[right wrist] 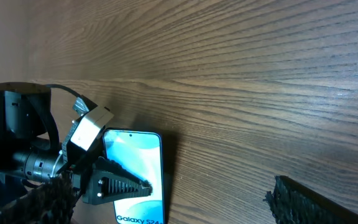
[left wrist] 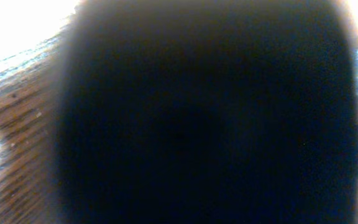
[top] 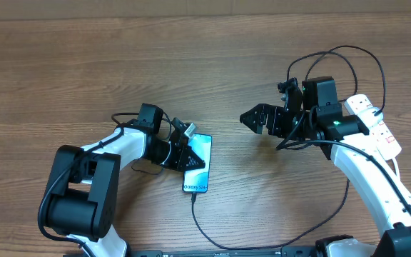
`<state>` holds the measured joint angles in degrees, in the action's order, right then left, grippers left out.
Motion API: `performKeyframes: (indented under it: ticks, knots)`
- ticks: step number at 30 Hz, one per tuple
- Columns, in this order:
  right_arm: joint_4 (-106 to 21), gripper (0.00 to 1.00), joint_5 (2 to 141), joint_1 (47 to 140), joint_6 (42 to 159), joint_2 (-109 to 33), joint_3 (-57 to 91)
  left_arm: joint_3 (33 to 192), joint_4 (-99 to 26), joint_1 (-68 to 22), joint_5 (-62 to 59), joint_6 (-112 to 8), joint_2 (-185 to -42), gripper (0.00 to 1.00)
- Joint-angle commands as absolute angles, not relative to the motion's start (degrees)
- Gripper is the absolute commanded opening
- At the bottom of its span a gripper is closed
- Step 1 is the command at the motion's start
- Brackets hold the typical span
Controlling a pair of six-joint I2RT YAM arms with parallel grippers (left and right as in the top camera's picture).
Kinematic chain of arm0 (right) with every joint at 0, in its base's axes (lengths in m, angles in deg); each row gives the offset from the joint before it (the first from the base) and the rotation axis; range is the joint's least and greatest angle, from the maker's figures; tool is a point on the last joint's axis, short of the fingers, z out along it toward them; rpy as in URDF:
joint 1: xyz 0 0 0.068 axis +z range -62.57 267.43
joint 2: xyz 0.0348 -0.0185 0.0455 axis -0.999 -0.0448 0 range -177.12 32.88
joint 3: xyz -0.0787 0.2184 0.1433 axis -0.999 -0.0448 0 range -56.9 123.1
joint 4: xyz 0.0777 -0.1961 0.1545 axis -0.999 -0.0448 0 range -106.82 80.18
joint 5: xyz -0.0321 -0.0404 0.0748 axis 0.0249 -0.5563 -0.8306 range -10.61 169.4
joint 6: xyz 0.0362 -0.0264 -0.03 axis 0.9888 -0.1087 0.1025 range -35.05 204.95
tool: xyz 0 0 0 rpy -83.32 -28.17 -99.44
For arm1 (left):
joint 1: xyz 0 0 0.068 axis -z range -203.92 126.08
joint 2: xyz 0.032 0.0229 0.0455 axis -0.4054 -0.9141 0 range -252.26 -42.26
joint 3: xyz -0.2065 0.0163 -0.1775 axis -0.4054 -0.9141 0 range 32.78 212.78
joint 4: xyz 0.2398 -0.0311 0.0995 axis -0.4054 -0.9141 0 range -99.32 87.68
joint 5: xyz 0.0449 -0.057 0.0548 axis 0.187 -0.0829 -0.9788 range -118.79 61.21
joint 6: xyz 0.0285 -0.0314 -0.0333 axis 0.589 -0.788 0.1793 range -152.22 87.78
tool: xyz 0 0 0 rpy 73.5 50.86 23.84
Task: Plug charger to phone and switch on socket
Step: 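Lower the phone flat onto the table with the left gripper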
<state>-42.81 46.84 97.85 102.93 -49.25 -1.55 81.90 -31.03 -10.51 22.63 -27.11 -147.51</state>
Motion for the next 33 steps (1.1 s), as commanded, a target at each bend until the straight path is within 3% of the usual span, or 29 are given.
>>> performKeyframes:
  ticks: [1, 33]
  knots:
    - [-42.53, 1.0, 47.41, 97.48, 102.54, -48.64, -0.3, 82.86, -30.57, -10.35, 21.65, -25.6, -148.67, 0.04]
    - [-42.53, 1.0, 47.43, 97.48, 102.54, -48.64, -0.3, 82.86, -29.28, -10.35, 22.74, -21.98, -154.44, 0.06]
